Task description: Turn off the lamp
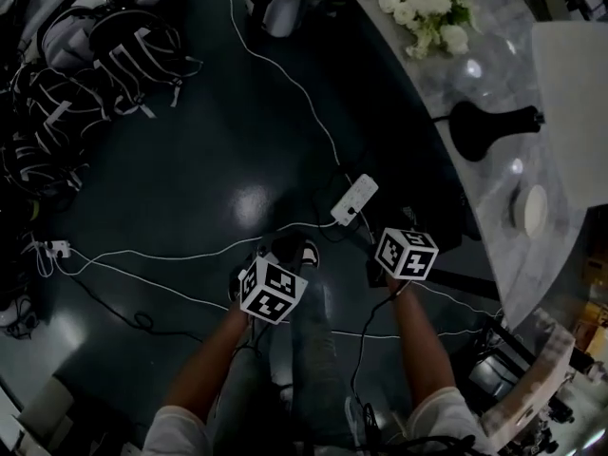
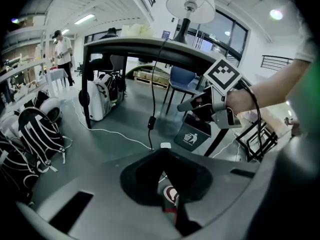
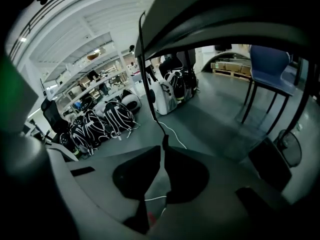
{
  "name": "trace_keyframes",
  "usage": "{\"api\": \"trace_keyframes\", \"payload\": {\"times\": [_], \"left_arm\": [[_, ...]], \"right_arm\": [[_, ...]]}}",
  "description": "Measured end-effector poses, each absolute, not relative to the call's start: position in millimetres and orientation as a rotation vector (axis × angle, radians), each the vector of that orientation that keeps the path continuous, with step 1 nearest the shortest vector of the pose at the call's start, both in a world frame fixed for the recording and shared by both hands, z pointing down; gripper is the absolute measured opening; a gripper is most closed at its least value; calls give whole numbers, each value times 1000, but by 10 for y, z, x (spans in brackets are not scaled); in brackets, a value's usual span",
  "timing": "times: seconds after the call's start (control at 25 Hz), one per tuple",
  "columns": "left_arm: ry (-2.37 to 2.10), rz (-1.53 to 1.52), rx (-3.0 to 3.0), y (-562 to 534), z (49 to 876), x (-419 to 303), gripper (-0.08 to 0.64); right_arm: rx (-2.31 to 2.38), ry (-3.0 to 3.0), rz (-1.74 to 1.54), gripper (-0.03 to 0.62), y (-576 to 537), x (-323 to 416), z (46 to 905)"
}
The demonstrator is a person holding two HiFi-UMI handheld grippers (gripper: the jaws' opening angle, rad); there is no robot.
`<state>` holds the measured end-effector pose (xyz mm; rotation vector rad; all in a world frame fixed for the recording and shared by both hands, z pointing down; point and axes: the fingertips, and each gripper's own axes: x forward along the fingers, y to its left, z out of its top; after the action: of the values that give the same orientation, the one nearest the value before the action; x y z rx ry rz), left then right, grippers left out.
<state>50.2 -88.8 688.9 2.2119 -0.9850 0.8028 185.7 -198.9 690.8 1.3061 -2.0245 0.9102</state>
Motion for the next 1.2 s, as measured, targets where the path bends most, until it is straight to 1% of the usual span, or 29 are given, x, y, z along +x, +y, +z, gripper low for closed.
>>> {"api": "trace_keyframes", "payload": {"times": [0.24, 0.36, 0.56, 0.84, 1.2], "left_arm": [[-953, 785, 2219, -796, 6274, 586, 8], [-954, 763, 2227, -751, 5804, 670, 8], [-1015, 763, 2294, -818, 5025, 761, 8], [-1085, 644, 2326, -959, 4101, 886, 8], [-1194, 504, 2392, -1219, 3278, 1022, 8]], "right_arm": [[1465, -1951, 992, 6, -1557, 1974, 6291], [1492, -1932, 1034, 2, -1277, 1945, 5899], [1479, -2001, 1011, 2, -1033, 1791, 5191], [1613, -2106, 978, 2, -1124, 1826, 4156], [1821, -2107, 895, 2, -1219, 2268, 3370]]}}
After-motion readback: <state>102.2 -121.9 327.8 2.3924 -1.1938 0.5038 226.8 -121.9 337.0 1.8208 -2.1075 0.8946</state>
